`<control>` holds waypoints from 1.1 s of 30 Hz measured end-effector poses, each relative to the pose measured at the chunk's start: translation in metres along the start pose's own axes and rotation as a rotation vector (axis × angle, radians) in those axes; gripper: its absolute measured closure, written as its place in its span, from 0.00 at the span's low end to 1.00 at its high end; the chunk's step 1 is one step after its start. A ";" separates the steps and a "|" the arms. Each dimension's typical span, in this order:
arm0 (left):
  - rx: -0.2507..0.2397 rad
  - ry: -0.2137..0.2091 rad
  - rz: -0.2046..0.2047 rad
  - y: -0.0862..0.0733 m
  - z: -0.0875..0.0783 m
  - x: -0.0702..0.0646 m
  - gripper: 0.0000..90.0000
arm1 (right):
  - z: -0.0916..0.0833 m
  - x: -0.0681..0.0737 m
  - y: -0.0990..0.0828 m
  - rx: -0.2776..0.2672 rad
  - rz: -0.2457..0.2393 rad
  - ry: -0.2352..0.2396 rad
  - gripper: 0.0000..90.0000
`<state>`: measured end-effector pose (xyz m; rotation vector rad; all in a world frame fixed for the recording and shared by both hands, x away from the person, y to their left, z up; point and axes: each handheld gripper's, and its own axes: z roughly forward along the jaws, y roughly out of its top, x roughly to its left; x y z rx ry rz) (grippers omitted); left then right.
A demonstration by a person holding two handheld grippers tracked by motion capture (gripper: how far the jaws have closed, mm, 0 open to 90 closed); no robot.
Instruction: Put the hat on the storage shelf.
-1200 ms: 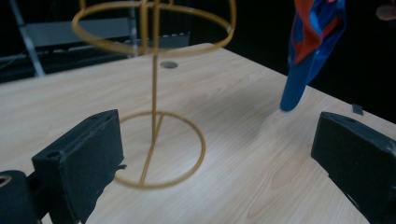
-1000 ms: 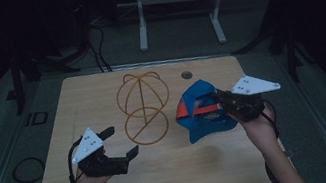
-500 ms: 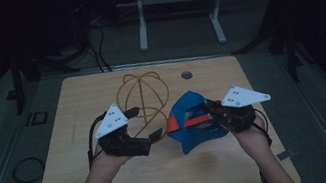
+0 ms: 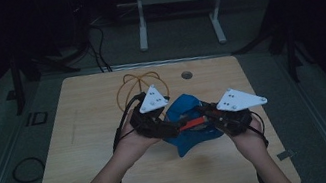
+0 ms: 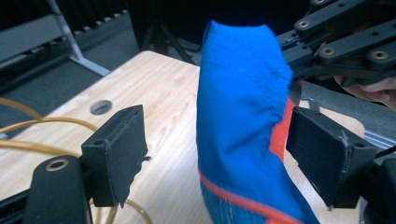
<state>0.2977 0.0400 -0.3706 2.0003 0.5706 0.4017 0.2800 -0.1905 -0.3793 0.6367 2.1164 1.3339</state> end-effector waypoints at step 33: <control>0.008 0.157 0.318 0.020 0.011 -0.033 0.97 | -0.052 0.015 -0.003 -0.123 0.048 0.045 0.61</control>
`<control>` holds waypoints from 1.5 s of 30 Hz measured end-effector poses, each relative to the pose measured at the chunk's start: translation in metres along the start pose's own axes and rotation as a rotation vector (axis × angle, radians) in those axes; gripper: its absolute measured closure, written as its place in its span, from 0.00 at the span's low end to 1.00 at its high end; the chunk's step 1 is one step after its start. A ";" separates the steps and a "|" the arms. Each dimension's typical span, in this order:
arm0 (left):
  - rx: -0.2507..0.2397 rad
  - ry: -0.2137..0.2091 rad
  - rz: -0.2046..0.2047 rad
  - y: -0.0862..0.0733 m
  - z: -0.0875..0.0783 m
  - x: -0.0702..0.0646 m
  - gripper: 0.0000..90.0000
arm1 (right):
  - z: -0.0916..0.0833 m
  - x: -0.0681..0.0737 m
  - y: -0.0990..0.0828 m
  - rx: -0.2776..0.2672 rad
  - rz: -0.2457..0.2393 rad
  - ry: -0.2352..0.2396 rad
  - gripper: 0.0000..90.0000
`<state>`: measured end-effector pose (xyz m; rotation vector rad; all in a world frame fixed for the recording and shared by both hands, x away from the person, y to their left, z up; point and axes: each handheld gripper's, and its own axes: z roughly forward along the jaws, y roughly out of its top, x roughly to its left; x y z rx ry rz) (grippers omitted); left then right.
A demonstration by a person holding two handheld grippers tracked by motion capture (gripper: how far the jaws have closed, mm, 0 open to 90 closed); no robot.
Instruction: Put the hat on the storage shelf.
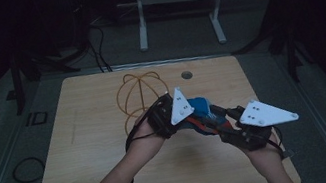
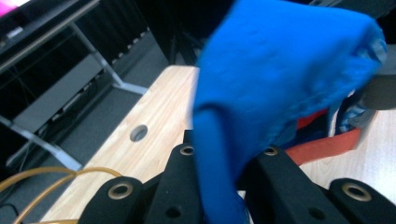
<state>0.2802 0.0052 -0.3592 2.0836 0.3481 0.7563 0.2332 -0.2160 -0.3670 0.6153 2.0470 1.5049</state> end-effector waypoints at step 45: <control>-0.780 -0.539 0.001 -0.067 -0.052 0.041 0.97 | -0.005 0.039 0.011 -0.019 -0.124 0.323 0.52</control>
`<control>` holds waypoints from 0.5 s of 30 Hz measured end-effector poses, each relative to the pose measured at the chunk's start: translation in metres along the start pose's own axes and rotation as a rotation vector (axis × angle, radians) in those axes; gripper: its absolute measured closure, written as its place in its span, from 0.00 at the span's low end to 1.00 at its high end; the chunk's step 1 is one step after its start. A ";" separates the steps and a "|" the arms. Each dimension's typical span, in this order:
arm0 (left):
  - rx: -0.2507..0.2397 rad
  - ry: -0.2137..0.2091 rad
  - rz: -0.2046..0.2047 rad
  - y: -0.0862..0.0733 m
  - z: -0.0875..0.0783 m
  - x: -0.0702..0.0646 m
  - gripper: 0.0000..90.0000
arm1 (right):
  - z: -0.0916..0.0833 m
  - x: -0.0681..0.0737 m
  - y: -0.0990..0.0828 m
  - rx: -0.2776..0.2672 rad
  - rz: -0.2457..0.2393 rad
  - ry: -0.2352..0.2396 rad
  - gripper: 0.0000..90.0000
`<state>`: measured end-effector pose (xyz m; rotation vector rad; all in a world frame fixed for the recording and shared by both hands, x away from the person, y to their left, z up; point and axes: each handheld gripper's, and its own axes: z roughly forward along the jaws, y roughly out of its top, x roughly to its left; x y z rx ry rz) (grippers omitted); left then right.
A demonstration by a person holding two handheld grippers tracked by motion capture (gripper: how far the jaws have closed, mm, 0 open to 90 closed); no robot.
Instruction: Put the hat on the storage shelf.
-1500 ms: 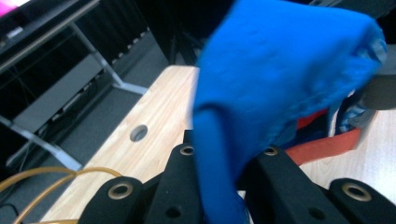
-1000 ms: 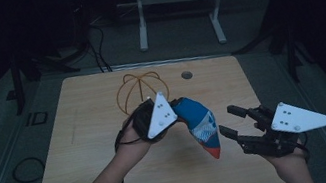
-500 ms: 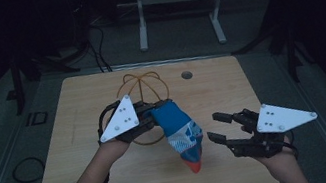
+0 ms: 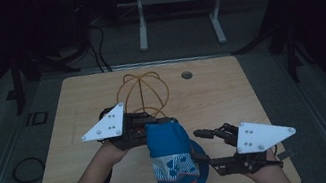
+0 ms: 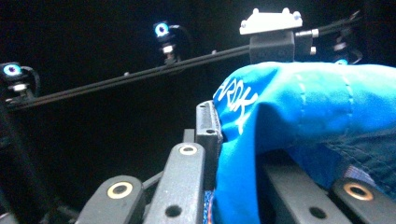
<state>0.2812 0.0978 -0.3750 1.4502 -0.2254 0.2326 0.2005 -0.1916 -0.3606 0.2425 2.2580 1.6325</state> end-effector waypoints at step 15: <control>-0.042 0.114 0.009 0.001 -0.002 -0.003 0.97 | 0.024 0.018 0.000 0.005 0.001 0.006 0.42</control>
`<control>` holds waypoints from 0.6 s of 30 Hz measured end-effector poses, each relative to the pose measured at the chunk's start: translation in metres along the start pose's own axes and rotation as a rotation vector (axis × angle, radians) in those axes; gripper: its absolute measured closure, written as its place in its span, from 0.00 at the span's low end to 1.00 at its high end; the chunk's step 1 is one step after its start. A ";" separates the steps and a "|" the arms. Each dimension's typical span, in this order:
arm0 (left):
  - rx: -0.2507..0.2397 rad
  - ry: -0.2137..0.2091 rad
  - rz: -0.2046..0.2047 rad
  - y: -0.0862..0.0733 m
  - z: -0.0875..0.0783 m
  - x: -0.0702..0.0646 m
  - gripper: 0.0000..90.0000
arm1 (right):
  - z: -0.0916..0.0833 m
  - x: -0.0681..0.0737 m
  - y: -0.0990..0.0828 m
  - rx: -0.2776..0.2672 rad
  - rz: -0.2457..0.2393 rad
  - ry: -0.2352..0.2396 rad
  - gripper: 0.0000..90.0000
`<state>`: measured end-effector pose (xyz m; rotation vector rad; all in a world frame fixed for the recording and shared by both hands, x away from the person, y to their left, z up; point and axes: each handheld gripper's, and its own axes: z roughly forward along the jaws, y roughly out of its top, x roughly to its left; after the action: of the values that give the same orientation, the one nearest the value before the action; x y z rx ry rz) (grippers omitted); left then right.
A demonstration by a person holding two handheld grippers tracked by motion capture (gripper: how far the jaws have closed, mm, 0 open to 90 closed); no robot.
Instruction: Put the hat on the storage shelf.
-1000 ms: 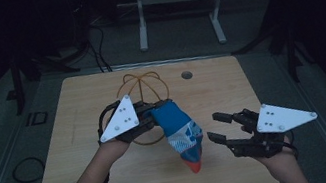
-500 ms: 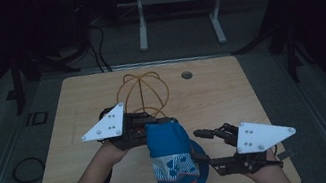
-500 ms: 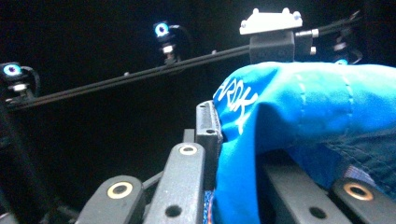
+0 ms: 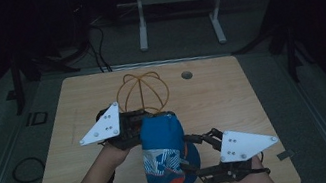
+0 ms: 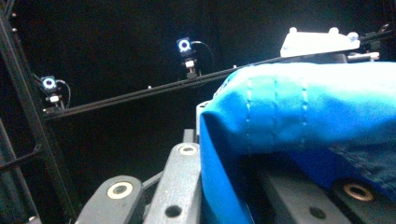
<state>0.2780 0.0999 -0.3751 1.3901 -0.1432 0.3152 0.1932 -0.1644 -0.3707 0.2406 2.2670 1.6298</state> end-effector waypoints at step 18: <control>0.019 0.008 -0.021 -0.005 0.005 -0.001 0.97 | 0.015 -0.006 -0.001 0.035 -0.025 -0.138 0.98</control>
<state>0.2790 0.0941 -0.3791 1.4081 -0.1185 0.3053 0.2038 -0.1534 -0.3745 0.3213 2.1871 1.5138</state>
